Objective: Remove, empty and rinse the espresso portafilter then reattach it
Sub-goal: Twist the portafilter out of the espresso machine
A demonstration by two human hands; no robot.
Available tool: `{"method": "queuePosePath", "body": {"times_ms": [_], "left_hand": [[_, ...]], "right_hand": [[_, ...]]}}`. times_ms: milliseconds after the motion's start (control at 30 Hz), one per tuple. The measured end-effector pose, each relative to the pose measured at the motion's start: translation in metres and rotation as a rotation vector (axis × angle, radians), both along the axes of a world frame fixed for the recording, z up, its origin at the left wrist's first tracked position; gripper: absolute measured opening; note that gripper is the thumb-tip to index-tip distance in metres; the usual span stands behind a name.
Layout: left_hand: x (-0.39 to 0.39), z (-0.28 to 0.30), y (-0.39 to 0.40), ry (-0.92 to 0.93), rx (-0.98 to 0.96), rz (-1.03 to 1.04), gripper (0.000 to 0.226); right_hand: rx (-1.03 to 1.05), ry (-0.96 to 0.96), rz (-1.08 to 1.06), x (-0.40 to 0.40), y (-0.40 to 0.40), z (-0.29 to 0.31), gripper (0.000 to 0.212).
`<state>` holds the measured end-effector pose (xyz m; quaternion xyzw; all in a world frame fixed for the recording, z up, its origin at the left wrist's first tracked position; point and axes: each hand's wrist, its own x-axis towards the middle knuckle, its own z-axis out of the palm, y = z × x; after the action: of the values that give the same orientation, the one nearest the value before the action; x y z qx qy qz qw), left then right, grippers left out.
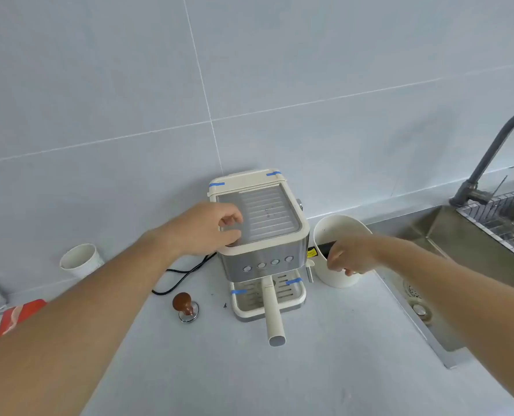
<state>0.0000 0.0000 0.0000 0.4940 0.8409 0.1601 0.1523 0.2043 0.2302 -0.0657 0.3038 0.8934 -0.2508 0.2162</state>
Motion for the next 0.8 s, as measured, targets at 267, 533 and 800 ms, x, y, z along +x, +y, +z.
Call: {"method": "queuePosePath", "body": {"times_ms": [267,533,800], "left_hand": [[0.007,-0.024,0.024,0.063,0.104,-0.097,0.040],[0.013,-0.043,0.032,0.206,0.067,-0.161,0.056],[0.003,-0.053,0.034,0.326,0.006,-0.233,0.070]], "right_hand": [[-0.544,0.182,-0.388,0.025,-0.036,-0.074,0.027],[-0.913,0.338,-0.668,0.009,-0.087,-0.107,0.034],[-1.165,0.559,-0.714,-0.018,-0.131,-0.117,0.034]]}}
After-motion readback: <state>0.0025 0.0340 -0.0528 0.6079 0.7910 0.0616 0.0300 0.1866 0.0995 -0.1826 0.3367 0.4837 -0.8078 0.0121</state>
